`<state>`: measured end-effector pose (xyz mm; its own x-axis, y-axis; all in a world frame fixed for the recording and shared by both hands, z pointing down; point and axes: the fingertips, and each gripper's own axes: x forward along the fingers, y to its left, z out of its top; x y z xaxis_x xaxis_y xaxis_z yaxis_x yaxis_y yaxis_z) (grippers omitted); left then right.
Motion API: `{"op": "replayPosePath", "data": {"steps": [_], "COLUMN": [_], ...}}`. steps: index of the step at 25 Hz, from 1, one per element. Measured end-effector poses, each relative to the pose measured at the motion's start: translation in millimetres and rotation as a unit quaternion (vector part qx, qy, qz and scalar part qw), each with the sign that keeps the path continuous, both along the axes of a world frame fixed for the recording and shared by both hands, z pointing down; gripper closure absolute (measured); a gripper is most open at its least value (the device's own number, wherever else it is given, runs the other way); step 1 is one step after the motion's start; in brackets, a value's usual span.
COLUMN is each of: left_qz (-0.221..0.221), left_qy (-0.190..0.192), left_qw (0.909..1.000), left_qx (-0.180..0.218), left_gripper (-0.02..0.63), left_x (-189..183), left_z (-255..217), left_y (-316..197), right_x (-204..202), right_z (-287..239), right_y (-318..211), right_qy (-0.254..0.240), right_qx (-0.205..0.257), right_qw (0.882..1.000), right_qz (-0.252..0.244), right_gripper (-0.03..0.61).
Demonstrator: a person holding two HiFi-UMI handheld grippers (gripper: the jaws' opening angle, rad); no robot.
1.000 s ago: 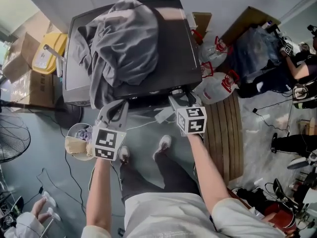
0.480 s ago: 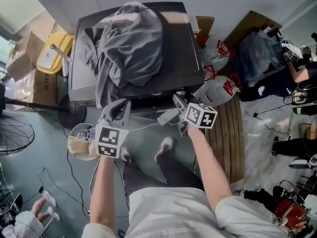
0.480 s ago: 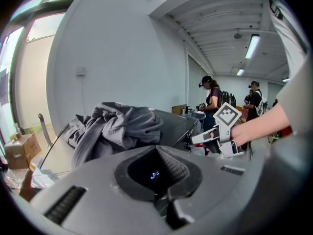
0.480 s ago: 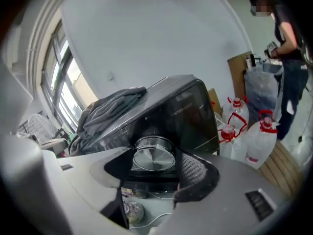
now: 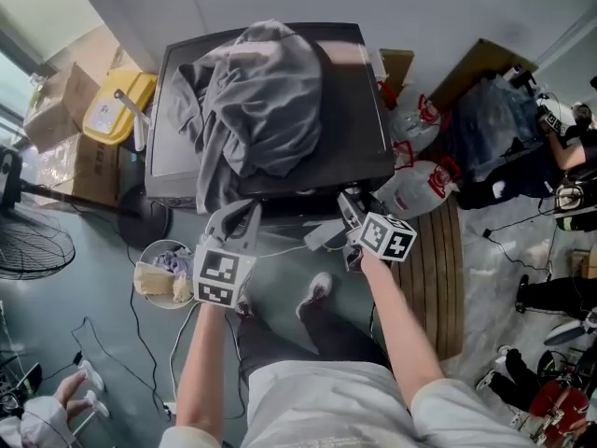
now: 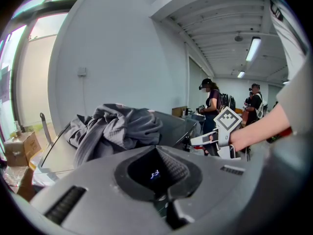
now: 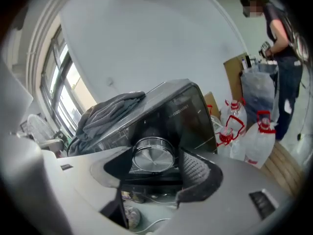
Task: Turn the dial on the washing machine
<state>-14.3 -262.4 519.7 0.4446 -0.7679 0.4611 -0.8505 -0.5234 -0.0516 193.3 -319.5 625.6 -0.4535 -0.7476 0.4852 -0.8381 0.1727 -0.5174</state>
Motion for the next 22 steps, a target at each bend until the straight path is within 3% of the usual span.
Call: {"op": "replayPosePath", "data": {"steps": [4,8,13,18,22], "left_qz": [0.003,0.019,0.016,0.024,0.019], "left_qy": [0.001,0.003,0.017,0.019,0.028], "left_qw": [1.0000,0.9998,0.9997,0.9995,0.9994], "left_qx": [0.002,0.006,0.006,0.002,0.005], "left_gripper": [0.606,0.606,0.606,0.606,0.606], "left_x": [0.2,6.2,7.4,14.2,13.8], "left_z": [2.1,0.6,0.9,2.8,3.0], "left_y": [1.7,3.1,0.6,1.3,-0.4], "right_x": [-1.3,-3.7,-6.7,-6.7,-7.6], "right_z": [-7.8,-8.1,5.9,0.8,-0.6], "right_y": [0.1,5.3,11.4,8.2,4.7], "right_qy": [0.126,0.192,0.221,0.245,0.204], "right_qx": [0.049,0.060,0.043,0.059,0.047], "right_qw": [0.991,0.979,0.973,0.965,0.976], "right_qz": [-0.024,-0.035,-0.057,-0.069,-0.063], "right_gripper": [0.288,0.288,0.289,0.292,0.299]}}
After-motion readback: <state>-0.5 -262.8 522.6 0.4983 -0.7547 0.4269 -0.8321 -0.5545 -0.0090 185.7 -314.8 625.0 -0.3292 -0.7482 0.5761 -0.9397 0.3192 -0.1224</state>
